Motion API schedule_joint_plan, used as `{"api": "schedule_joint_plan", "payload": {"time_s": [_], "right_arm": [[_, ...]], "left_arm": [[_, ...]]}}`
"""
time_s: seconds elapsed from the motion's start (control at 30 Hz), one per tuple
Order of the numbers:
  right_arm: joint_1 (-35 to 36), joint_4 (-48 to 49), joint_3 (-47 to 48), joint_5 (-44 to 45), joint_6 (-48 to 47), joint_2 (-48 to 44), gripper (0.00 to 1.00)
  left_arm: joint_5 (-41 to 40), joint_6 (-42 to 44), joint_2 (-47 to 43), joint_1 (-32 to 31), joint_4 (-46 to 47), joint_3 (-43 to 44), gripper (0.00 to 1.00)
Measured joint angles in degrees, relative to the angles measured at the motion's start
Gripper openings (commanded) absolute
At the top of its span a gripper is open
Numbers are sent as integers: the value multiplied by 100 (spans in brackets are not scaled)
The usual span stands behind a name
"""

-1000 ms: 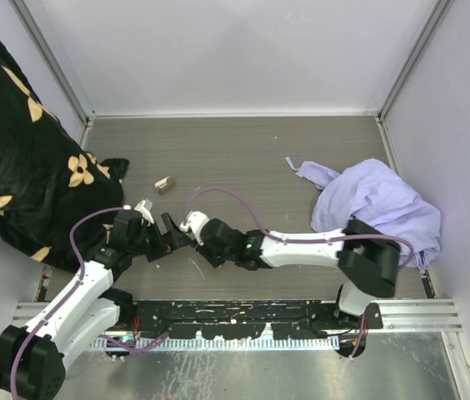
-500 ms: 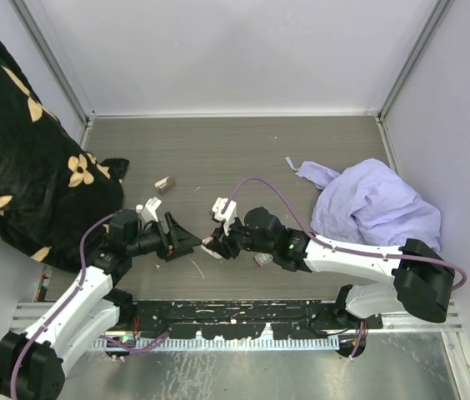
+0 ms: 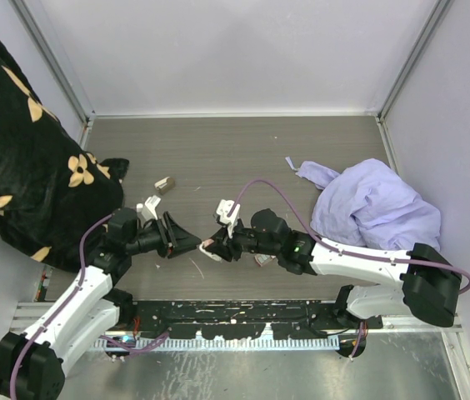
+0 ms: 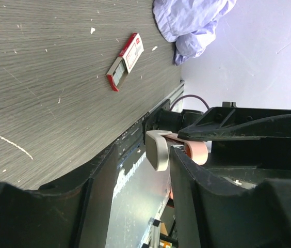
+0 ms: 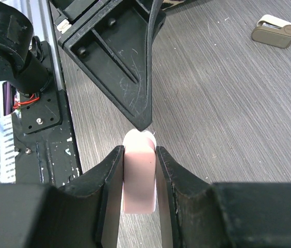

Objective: Load the staples into the stapler
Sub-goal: Open the stapler at the center of the board.

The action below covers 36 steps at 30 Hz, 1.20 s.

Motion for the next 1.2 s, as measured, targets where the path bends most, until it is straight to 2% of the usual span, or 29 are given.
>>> {"api": "schedule_joint_plan", "payload": {"time_s": [0.67,0.93,1.07,1.2], "right_arm": [[0,37,-7,-142,-2,-4,0],[0,39,-7,-149,-2,0,0],[0,42,-7,-149,-2,13,0],[0,26,-7,-149,-4,17,0]], "left_arm": [[457,22,223,0,85,72,33],[577,9,326,-17,177,72,34],[614,0,354,-52,181,72,30],[638,-7,393,-98,245,72,21]]}}
